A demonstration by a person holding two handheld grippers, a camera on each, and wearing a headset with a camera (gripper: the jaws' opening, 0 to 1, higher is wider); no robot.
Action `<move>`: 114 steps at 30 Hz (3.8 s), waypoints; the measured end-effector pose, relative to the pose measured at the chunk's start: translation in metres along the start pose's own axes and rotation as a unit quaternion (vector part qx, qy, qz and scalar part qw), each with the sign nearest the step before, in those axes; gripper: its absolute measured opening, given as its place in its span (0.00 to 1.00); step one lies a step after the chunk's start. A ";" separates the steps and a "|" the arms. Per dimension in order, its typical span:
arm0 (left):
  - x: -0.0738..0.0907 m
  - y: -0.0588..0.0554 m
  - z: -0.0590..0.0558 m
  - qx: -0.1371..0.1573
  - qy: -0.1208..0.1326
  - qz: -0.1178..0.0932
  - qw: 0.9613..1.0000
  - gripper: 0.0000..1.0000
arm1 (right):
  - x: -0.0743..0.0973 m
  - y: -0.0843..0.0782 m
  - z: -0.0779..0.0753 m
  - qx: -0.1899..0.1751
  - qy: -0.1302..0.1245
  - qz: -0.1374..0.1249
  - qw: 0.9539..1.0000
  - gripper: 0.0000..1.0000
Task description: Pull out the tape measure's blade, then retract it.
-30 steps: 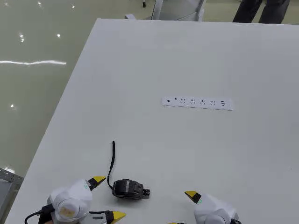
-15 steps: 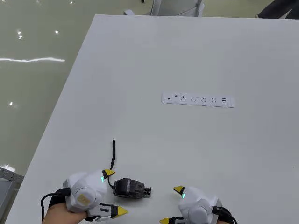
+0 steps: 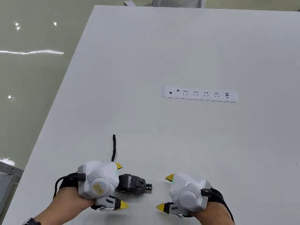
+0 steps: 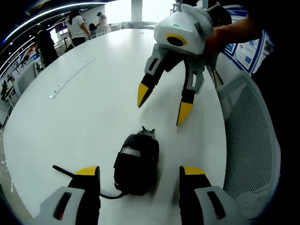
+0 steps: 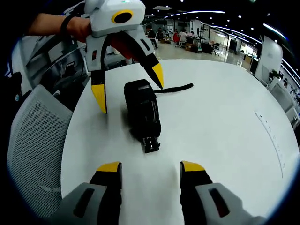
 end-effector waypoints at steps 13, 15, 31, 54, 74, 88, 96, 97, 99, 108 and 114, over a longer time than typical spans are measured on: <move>-0.033 0.003 0.011 -0.066 -0.036 0.052 0.996 0.56 | -0.041 0.021 -0.007 0.041 0.044 0.022 0.998 0.36; -0.035 0.003 0.012 -0.068 -0.038 0.053 0.996 0.56 | -0.044 0.022 -0.008 0.044 0.047 0.024 0.998 0.35; -0.041 0.002 0.013 -0.079 -0.066 0.063 0.993 0.39 | -0.057 0.028 -0.006 0.116 0.060 0.045 0.990 0.15; -0.041 0.003 0.015 -0.053 -0.076 0.096 0.991 0.38 | -0.043 0.013 -0.015 0.126 0.062 0.060 0.988 0.13; -0.041 0.004 0.015 -0.053 -0.076 0.108 0.990 0.38 | -0.023 -0.003 -0.024 0.130 0.052 0.065 0.988 0.13; -0.041 0.003 0.014 -0.051 -0.075 0.113 0.989 0.38 | -0.005 -0.018 -0.031 0.125 0.043 0.069 0.989 0.13; -0.041 0.003 0.014 -0.054 -0.078 0.116 0.989 0.38 | 0.004 -0.027 -0.035 0.122 0.040 0.072 0.989 0.13; -0.041 0.002 0.014 -0.054 -0.078 0.116 0.989 0.38 | 0.005 -0.028 -0.036 0.122 0.039 0.072 0.989 0.13; -0.041 0.002 0.014 -0.054 -0.078 0.117 0.989 0.38 | 0.008 -0.031 -0.036 0.121 0.039 0.074 0.989 0.13; -0.041 0.002 0.014 -0.054 -0.077 0.118 0.988 0.38 | 0.015 -0.039 -0.041 0.122 0.039 0.078 0.989 0.13; -0.042 0.002 0.014 -0.050 -0.077 0.119 0.989 0.38 | 0.021 -0.046 -0.045 0.121 0.036 0.080 0.989 0.13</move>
Point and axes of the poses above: the centre of the closed fingertips' face, and the gripper's own axes: x roughly backward along the fingers, z roughly to its left, y roughly out of its top, the point moved 7 cm from there along x, roughly backward along the fingers, and after that the axes turned 9 degrees about -x, right-handed, at the moved point
